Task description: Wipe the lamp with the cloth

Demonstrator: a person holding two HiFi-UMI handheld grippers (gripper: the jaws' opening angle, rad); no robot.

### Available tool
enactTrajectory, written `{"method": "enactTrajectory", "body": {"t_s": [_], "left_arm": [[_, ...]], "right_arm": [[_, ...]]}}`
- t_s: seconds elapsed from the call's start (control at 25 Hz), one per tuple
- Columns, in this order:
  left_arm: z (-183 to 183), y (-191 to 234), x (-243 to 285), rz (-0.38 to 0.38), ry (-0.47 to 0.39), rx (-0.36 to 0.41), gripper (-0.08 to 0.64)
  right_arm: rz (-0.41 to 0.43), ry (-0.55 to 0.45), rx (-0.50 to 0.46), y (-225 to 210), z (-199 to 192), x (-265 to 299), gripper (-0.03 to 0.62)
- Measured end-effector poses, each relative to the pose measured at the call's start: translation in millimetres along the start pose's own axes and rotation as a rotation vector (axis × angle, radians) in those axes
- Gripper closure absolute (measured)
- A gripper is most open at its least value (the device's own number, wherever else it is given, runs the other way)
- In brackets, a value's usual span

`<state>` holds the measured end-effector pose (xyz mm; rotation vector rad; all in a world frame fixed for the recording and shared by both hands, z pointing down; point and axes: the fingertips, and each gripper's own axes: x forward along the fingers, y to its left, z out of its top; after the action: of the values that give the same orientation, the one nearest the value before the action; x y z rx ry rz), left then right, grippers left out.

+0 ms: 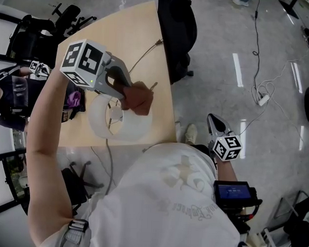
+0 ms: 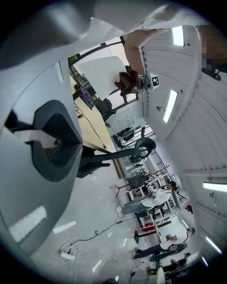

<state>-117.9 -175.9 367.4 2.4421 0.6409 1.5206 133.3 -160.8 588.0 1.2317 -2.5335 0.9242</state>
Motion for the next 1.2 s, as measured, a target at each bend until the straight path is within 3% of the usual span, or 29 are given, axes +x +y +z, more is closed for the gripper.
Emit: {"method": "enactTrajectory", "body": {"t_s": [0.16, 0.28, 0.44, 0.6, 0.72, 0.8, 1.04, 1.12, 1.2], "left_arm": [[-13, 10, 30, -0.074, 0.149, 0.004, 0.465], [-19, 22, 51, -0.109, 0.211, 0.004, 0.466], [-28, 39, 77, -0.109, 0.218, -0.03, 0.466], [-39, 60, 101, -0.034, 0.201, -0.095, 0.465], [-50, 75, 108, 0.078, 0.226, -0.074, 0.463], [-55, 80, 97, 0.178, 0.187, -0.058, 0.463], [-43, 65, -14, 0.614, -0.189, -0.137, 0.463], [-44, 48, -50, 0.762, -0.253, -0.151, 0.463], [-51, 38, -77, 0.889, -0.264, -0.172, 0.463]], "right_arm": [[-0.002, -0.001, 0.01, 0, -3, 0, 0.578], [-0.01, -0.008, 0.021, -5, -3, -2, 0.578], [-0.025, -0.013, 0.035, -12, -5, -6, 0.578], [-0.029, -0.002, 0.053, -19, -12, -11, 0.578], [-0.022, 0.005, 0.062, -20, -16, -10, 0.578], [-0.013, 0.005, 0.06, -15, -18, -6, 0.578], [0.027, 0.019, 0.031, 4, -14, 1, 0.578], [0.053, 0.03, 0.02, 5, -11, 5, 0.578], [0.085, 0.05, 0.007, -1, -8, 14, 0.578]]}}
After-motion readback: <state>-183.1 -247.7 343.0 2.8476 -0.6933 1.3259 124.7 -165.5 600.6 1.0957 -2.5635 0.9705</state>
